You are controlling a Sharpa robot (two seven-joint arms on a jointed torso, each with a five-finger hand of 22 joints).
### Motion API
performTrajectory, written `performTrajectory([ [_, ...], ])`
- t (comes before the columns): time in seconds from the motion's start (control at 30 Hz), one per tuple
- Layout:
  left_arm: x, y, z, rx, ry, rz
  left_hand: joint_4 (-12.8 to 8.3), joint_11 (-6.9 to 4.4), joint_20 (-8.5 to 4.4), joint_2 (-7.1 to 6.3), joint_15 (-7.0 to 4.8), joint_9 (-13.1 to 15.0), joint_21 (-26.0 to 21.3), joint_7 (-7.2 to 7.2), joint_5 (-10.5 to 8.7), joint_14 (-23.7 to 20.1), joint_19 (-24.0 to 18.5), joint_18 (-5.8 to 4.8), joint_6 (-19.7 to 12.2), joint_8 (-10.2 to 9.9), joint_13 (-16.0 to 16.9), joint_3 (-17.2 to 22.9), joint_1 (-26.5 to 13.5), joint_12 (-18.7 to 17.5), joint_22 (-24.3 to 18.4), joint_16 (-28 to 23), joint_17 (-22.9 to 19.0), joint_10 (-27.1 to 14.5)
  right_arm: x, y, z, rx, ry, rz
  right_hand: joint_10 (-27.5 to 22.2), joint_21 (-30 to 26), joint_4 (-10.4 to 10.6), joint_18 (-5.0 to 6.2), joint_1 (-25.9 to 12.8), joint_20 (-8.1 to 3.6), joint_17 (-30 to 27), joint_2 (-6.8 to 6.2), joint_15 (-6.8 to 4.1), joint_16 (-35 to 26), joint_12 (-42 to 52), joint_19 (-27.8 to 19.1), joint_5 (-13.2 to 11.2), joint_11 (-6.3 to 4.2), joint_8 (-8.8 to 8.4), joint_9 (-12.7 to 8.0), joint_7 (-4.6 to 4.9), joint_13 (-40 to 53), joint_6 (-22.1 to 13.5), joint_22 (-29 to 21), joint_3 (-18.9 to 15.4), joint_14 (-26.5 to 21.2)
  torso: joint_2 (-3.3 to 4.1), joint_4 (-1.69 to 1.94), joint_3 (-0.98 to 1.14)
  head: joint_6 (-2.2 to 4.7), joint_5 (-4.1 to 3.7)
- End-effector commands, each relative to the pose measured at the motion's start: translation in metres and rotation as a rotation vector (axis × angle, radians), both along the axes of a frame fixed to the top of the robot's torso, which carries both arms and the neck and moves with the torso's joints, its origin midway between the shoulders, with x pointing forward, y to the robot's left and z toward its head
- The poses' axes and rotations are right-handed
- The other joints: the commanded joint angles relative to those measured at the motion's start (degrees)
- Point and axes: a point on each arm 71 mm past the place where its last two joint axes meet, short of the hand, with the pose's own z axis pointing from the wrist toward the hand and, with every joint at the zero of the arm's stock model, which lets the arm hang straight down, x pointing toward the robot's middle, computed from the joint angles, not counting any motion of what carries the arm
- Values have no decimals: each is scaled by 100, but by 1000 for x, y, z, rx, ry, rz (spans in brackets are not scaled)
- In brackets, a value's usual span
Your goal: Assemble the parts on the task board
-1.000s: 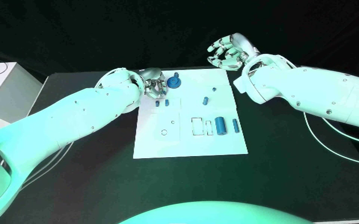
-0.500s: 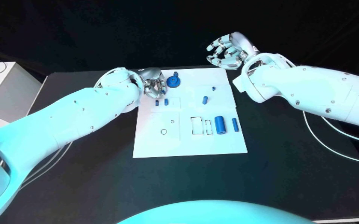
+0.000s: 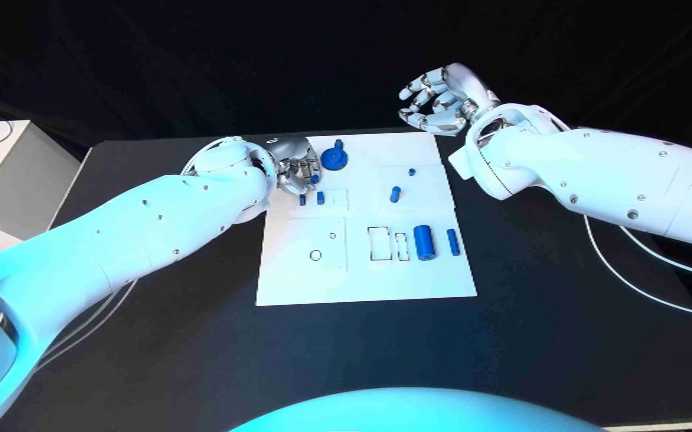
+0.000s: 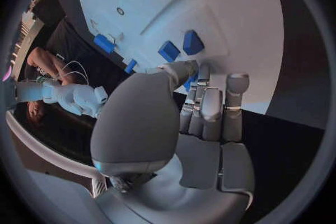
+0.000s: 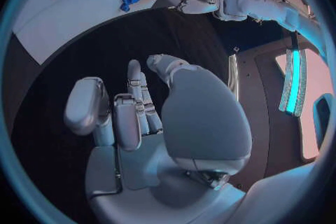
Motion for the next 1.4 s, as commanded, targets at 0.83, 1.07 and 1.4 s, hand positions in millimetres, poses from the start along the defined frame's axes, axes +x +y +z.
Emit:
performTrajectory([
  [0.83,2,13,5,-6,-34,40,22,50,-6,-45,25,-105,-185,-17,-8,-201,-202,18,-269,-197,86,-86,-52,-99,-258,-99,-299,-137,1,-1,-6,-68,35,38,19,-43,-242,21,-67,68,178,-10,79,-13,-673,34,-4,82,-36,-15,94,-678,25,5,129,286,-2,0,1,26,-18],
  [1.07,6,25,14,-51,-62,76,99,203,103,-66,152,-148,-613,-9,7,-829,-706,139,-266,-234,54,-84,-63,-261,-877,-432,-1349,-530,0,-2,-16,-215,65,97,58,32,-522,8,116,79,120,-7,97,-27,-990,88,-237,105,-62,-23,100,-1002,122,75,308,296,-2,-3,-3,68,-26],
  [1.4,6,58,41,-449,4,190,183,270,148,-51,198,-173,-1246,222,-8,-1789,-1152,187,-28,-141,28,-67,-45,-96,-1372,-1660,-2937,-700,1,-7,-28,-509,31,150,211,123,-729,-7,199,58,132,-31,66,-9,-1123,110,-557,63,-109,-34,29,-1193,183,167,358,301,-15,9,-13,199,-211],
])
